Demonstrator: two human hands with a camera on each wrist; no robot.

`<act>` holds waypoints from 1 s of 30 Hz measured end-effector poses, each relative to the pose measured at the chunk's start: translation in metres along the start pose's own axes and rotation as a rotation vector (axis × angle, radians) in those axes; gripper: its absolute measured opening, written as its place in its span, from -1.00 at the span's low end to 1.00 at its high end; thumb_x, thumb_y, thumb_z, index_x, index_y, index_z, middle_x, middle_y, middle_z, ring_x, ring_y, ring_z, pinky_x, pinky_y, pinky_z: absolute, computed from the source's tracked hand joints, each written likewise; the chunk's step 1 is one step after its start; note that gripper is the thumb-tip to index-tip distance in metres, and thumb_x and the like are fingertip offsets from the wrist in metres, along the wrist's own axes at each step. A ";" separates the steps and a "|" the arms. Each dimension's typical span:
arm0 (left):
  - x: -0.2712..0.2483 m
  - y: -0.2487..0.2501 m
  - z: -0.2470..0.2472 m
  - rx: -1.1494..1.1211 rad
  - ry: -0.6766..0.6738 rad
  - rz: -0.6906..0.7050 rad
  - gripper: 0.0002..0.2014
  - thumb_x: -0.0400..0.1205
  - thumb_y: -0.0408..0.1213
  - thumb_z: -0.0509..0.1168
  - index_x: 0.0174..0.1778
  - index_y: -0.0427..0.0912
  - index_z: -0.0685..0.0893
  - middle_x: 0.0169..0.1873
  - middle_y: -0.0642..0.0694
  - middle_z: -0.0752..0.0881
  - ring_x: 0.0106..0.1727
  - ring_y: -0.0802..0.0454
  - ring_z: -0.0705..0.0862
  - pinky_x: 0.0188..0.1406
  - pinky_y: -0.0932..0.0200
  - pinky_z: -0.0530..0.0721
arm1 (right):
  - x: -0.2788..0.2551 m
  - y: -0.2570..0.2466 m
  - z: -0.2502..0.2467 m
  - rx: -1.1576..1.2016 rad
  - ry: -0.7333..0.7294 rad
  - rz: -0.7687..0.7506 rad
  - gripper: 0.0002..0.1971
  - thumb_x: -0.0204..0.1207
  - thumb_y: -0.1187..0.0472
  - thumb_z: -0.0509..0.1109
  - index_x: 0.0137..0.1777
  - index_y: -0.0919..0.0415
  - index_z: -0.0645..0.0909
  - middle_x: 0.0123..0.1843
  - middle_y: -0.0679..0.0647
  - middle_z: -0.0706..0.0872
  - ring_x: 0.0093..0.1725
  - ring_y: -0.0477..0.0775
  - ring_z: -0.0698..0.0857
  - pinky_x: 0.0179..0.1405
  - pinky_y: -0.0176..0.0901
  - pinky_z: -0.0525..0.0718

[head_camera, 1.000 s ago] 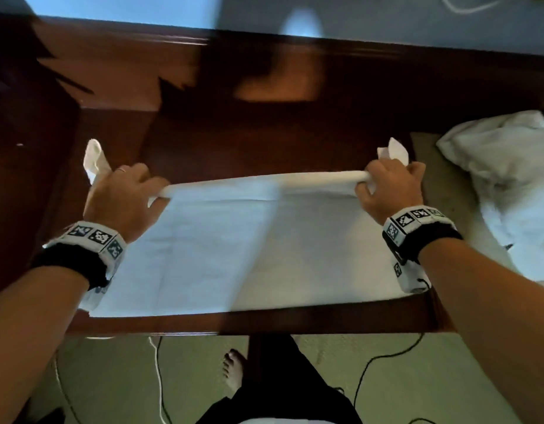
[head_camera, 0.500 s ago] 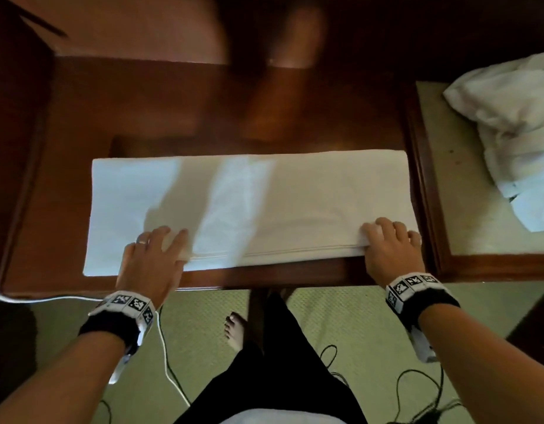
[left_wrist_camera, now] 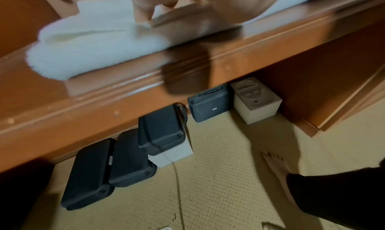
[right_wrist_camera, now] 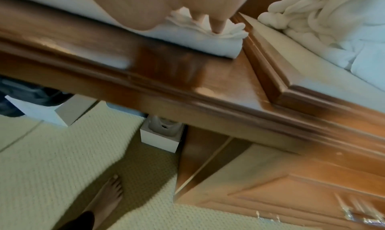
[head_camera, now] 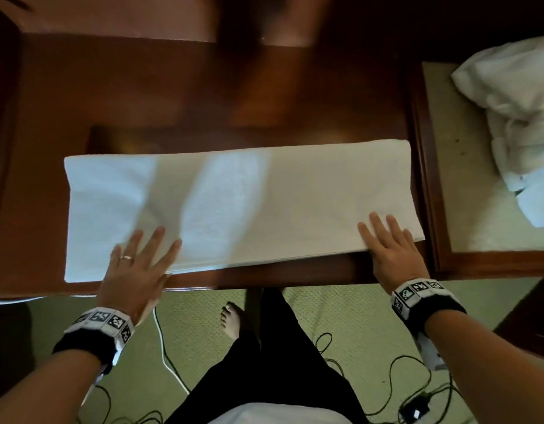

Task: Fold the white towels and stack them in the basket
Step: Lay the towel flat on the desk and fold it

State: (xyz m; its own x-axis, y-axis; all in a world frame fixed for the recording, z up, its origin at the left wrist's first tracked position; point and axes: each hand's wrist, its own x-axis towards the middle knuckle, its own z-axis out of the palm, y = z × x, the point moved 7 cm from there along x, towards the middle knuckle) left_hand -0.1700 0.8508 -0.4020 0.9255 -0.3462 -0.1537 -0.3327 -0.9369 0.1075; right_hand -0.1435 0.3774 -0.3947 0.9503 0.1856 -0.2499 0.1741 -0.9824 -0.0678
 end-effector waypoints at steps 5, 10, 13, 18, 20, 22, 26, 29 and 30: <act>0.014 -0.007 0.000 0.036 -0.003 -0.025 -0.18 0.51 -0.27 0.53 0.70 -0.04 0.35 0.72 -0.27 0.24 0.62 -0.58 0.26 0.39 -0.65 0.33 | 0.019 0.001 -0.006 0.054 0.039 0.046 -0.28 0.45 0.54 0.33 0.61 0.09 0.40 0.69 0.19 0.31 0.66 0.45 0.24 0.47 0.52 0.38; -0.001 -0.009 0.009 0.036 -0.016 0.010 -0.30 0.58 -0.20 0.13 0.73 0.00 0.28 0.72 -0.24 0.25 0.61 -0.56 0.29 0.43 -0.57 0.34 | -0.003 0.007 -0.002 0.027 0.106 0.061 -0.29 0.42 0.53 0.34 0.59 0.11 0.42 0.64 0.23 0.40 0.60 0.48 0.34 0.44 0.48 0.46; -0.003 -0.006 0.010 0.015 -0.032 0.004 -0.36 0.63 -0.16 0.09 0.71 -0.08 0.33 0.71 -0.27 0.28 0.60 -0.53 0.33 0.43 -0.52 0.38 | -0.007 -0.004 0.000 0.002 0.100 0.144 -0.40 0.44 0.36 0.17 0.55 0.19 0.47 0.63 0.30 0.40 0.59 0.50 0.35 0.43 0.51 0.44; -0.011 -0.039 -0.002 0.049 -0.061 -0.166 -0.37 0.70 -0.04 -0.02 0.72 -0.16 0.29 0.70 -0.37 0.22 0.63 -0.54 0.25 0.68 -0.33 -0.16 | 0.028 -0.087 -0.016 0.024 0.107 -0.128 -0.43 0.49 0.23 0.19 0.54 0.19 0.48 0.64 0.29 0.40 0.62 0.41 0.36 0.52 0.45 0.36; -0.023 -0.051 -0.004 0.048 -0.106 -0.224 -0.41 0.72 -0.09 -0.05 0.72 -0.12 0.30 0.71 -0.38 0.19 0.66 -0.54 0.21 0.66 -0.36 -0.19 | 0.030 -0.106 -0.011 0.033 0.068 -0.181 -0.50 0.65 0.05 0.10 0.56 0.13 0.47 0.66 0.23 0.37 0.63 0.35 0.35 0.54 0.42 0.35; -0.036 -0.051 -0.003 0.040 -0.162 -0.202 -0.43 0.75 -0.04 -0.05 0.71 -0.12 0.32 0.70 -0.38 0.21 0.64 -0.54 0.26 0.55 -0.54 0.26 | 0.022 -0.107 -0.003 0.063 0.022 -0.150 -0.43 0.67 -0.11 0.03 0.64 0.06 0.37 0.73 0.16 0.24 0.70 0.26 0.21 0.60 0.39 0.26; -0.039 -0.040 -0.014 -0.032 -0.274 -0.262 -0.25 0.68 0.32 -0.10 0.62 -0.10 0.47 0.59 -0.33 0.45 0.52 -0.42 0.46 0.43 -0.38 0.48 | 0.017 -0.115 -0.009 0.139 0.039 -0.125 -0.39 0.62 -0.19 0.08 0.50 0.17 0.53 0.61 0.25 0.40 0.59 0.40 0.35 0.56 0.34 0.32; -0.002 -0.021 -0.027 -0.047 -0.193 -0.219 -0.25 0.71 0.29 -0.16 0.60 -0.17 0.47 0.52 -0.34 0.52 0.46 -0.38 0.53 0.40 -0.36 0.54 | 0.043 -0.141 -0.024 0.144 0.112 -0.107 -0.46 0.62 -0.15 0.09 0.36 0.21 0.58 0.43 0.28 0.50 0.37 0.42 0.49 0.44 0.28 0.43; 0.013 -0.010 -0.027 -0.051 -0.183 -0.201 -0.25 0.72 0.29 -0.16 0.65 -0.15 0.40 0.58 -0.32 0.46 0.51 -0.37 0.49 0.43 -0.34 0.52 | 0.052 -0.154 -0.022 0.106 0.080 -0.107 -0.44 0.64 -0.17 0.08 0.48 0.16 0.50 0.52 0.27 0.42 0.46 0.42 0.42 0.50 0.30 0.38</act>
State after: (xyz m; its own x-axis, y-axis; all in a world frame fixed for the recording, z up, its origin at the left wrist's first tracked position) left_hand -0.1498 0.8574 -0.3785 0.9224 -0.1608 -0.3512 -0.1315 -0.9856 0.1059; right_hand -0.1153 0.5376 -0.3759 0.9461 0.2824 -0.1586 0.2508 -0.9486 -0.1929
